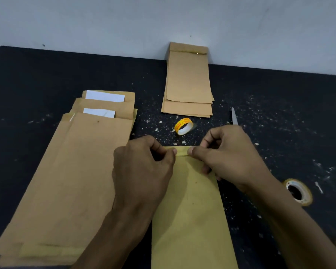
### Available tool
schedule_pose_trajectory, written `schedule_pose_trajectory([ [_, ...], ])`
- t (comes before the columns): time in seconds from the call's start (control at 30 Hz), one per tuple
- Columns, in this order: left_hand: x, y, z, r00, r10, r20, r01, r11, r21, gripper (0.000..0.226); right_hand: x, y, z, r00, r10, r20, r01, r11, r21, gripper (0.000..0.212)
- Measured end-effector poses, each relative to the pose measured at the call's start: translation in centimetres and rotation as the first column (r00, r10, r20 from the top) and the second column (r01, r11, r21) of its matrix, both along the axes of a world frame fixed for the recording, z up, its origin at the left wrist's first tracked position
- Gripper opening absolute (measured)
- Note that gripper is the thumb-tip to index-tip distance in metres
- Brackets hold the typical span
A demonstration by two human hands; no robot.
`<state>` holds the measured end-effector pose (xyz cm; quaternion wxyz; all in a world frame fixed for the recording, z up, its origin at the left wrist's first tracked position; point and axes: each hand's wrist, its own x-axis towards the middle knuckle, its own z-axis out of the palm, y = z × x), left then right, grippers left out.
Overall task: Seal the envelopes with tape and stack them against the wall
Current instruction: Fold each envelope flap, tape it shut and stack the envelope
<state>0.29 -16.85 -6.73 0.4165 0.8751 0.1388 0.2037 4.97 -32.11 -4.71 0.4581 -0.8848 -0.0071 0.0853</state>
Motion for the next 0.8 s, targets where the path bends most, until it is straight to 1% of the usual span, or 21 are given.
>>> schedule_pose_trajectory([
  [0.13, 0.0, -0.1, -0.3, 1.0, -0.006, 0.017, 0.006, 0.999, 0.039, 0.023, 0.1, 0.0, -0.5, 0.999, -0.019, 0.038, 0.02, 0.999, -0.034, 0.025],
  [0.3, 0.0, -0.1, -0.4, 1.0, -0.027, 0.005, 0.027, 0.997, 0.071, 0.023, 0.0, 0.1, -0.7, 0.995, 0.008, 0.098, 0.004, 0.993, -0.122, 0.025],
  [0.5, -0.1, -0.4, -0.8, 0.998, -0.05, 0.028, 0.045, 0.989, 0.144, 0.024, -0.3, 0.4, -1.5, 0.989, 0.032, 0.144, -0.006, 0.984, -0.177, 0.025],
  [0.67, 0.0, -0.1, -0.5, 0.998, -0.049, -0.037, 0.056, 0.975, 0.217, 0.027, -0.4, 0.4, -1.7, 0.987, 0.042, 0.158, -0.013, 0.983, -0.182, 0.025],
  [0.8, 0.4, 0.2, -0.2, 0.997, -0.004, -0.082, 0.02, 0.979, 0.205, 0.03, -0.4, 0.4, -1.6, 0.984, 0.054, 0.169, -0.021, 0.982, -0.188, 0.025],
])
